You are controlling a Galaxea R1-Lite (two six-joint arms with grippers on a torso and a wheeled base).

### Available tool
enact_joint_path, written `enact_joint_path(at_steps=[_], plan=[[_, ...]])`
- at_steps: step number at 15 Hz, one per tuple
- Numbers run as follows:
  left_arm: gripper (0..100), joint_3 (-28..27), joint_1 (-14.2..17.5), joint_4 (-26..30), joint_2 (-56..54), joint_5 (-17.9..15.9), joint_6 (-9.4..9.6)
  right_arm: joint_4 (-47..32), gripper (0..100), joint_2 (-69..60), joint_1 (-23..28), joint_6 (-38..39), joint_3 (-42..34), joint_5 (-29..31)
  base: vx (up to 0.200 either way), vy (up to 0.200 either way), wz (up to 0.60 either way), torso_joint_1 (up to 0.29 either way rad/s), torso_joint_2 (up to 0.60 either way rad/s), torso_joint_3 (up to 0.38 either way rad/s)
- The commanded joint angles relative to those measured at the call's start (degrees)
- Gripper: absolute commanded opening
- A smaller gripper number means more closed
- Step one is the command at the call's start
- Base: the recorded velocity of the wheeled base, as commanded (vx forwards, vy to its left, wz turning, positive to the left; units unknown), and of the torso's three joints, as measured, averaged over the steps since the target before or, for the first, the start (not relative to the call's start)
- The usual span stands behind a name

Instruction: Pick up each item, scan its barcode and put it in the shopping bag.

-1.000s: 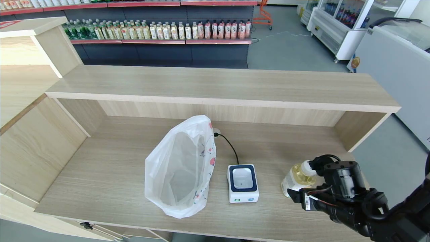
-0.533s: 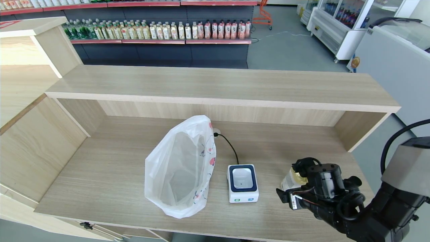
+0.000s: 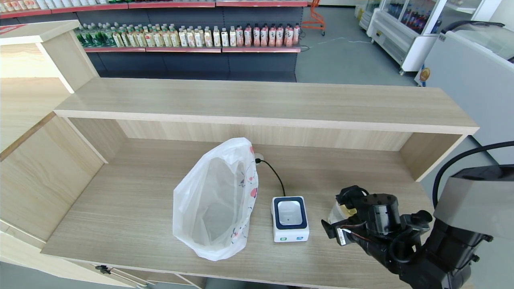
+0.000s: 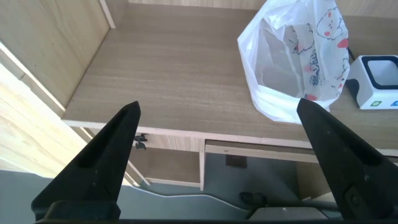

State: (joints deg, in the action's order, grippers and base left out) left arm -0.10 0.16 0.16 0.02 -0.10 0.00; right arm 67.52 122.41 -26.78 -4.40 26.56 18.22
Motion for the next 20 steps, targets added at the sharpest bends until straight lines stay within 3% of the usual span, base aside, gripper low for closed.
enact_joint_path(at_steps=[1,7,8,20], plan=[[100,0.01,0.02,0.02,-0.02,0.01,0.0,0.06,100,1.08,0.06,0.01,0.51,-0.03,0.0,0.0,0.0,0.0,0.0,0.0],[100,0.01,0.02,0.02,-0.02,0.01,0.0,3.67,100,3.63,0.59,0.09,3.41,-1.88,0.0,0.0,0.0,0.0,0.0,0.0],[100,0.01,0.02,0.02,-0.02,0.1,0.0,5.51,0,4.51,0.59,0.18,3.41,-2.14,0.0,0.0,0.0,0.0,0.0,0.0],[100,0.01,0.02,0.02,-0.02,0.01,0.0,6.39,0,5.21,1.91,-0.78,6.4,-2.67,0.0,0.0,0.0,0.0,0.0,0.0]])
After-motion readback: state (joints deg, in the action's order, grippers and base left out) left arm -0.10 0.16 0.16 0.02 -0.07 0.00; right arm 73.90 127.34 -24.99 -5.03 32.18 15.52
